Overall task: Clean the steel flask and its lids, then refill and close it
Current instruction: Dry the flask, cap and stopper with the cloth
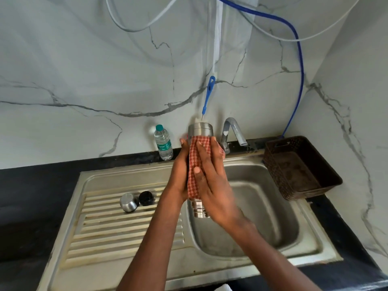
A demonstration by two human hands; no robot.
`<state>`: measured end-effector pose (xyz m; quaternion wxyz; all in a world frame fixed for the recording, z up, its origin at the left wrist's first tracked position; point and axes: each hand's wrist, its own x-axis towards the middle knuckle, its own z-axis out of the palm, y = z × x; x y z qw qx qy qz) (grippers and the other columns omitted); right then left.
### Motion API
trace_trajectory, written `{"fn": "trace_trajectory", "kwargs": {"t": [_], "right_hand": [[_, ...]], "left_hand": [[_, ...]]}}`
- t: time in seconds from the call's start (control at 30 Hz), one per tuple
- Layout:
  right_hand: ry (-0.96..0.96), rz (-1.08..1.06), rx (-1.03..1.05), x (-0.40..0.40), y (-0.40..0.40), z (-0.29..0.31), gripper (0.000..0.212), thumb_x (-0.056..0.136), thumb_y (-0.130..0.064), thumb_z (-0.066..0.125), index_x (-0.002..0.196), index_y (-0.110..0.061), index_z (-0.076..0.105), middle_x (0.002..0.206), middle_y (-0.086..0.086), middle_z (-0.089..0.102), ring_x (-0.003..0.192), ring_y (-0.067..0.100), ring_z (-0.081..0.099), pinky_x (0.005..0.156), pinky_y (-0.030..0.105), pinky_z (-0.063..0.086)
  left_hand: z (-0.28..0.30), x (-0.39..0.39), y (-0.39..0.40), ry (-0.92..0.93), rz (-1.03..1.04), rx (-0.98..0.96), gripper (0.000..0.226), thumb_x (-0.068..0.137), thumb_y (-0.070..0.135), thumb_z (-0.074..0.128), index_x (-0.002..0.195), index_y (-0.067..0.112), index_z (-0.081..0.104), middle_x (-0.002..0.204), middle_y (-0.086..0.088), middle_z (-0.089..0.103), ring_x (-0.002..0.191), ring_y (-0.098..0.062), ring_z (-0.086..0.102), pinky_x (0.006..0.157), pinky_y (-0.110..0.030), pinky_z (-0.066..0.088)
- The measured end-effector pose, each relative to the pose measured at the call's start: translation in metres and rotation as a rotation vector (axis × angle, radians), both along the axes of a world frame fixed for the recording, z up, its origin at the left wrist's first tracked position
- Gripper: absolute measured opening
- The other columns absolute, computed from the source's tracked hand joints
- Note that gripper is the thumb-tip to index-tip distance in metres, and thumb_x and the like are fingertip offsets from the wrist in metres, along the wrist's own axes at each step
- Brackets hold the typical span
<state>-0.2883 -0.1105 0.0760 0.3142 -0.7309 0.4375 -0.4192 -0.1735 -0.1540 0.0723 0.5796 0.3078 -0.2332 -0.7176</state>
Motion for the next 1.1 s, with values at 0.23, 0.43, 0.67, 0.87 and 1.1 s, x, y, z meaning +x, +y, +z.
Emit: {"fn": "trace_trajectory", "kwargs": {"t": [0.23,0.43,0.67,0.87,1.1], "right_hand": [[-0.068,-0.045,0.052,0.001,-0.026,0.002,0.053,0.113,-0.03,0.035,0.164,-0.034,0.021,0.172,-0.017,-0.006,0.155,-0.005,-0.003,0.123,0.017,0.016],[-0.058,0.047,0.07,0.002,-0.038,0.019,0.054,0.114,-0.025,0.033,0.165,-0.026,0.016,0.174,-0.009,0.001,0.146,-0.022,0.0,0.107,-0.006,0.012],[0.001,0.127,0.115,0.0,0.037,-0.022,0.056,0.11,-0.043,0.033,0.162,-0.048,0.011,0.168,-0.028,-0.014,0.157,0.012,0.02,0.115,0.047,0.046],[-0.01,-0.001,0.049,0.005,-0.02,-0.005,0.051,0.113,-0.03,0.034,0.162,-0.039,0.024,0.173,-0.013,0.0,0.157,0.0,-0.004,0.126,0.024,0.009],[-0.05,0.066,0.071,0.006,-0.024,0.018,0.057,0.114,-0.029,0.032,0.165,-0.031,0.008,0.172,-0.013,-0.009,0.15,-0.015,-0.009,0.117,0.005,0.011]], "left_hand": [[-0.011,-0.007,0.002,-0.073,-0.012,0.037,0.058,0.111,0.051,0.037,0.143,0.009,0.06,0.136,-0.019,0.069,0.124,-0.03,0.069,0.096,-0.036,0.059],[-0.005,-0.006,-0.003,-0.085,0.119,0.013,0.063,0.109,0.055,0.044,0.15,0.009,0.055,0.144,-0.018,0.064,0.129,-0.031,0.065,0.102,-0.038,0.057],[-0.026,0.021,-0.011,-0.142,0.136,0.159,0.074,0.093,0.052,0.076,0.141,-0.001,0.057,0.123,-0.032,0.059,0.106,-0.045,0.058,0.111,-0.074,0.04],[-0.018,-0.002,0.008,0.034,0.025,0.123,0.052,0.111,0.042,0.041,0.132,0.006,0.072,0.131,-0.019,0.071,0.119,-0.029,0.071,0.101,-0.037,0.057],[-0.005,0.005,0.002,-0.02,0.086,0.046,0.062,0.109,0.054,0.046,0.143,0.005,0.06,0.129,-0.016,0.071,0.119,-0.032,0.069,0.103,-0.044,0.055]]}}
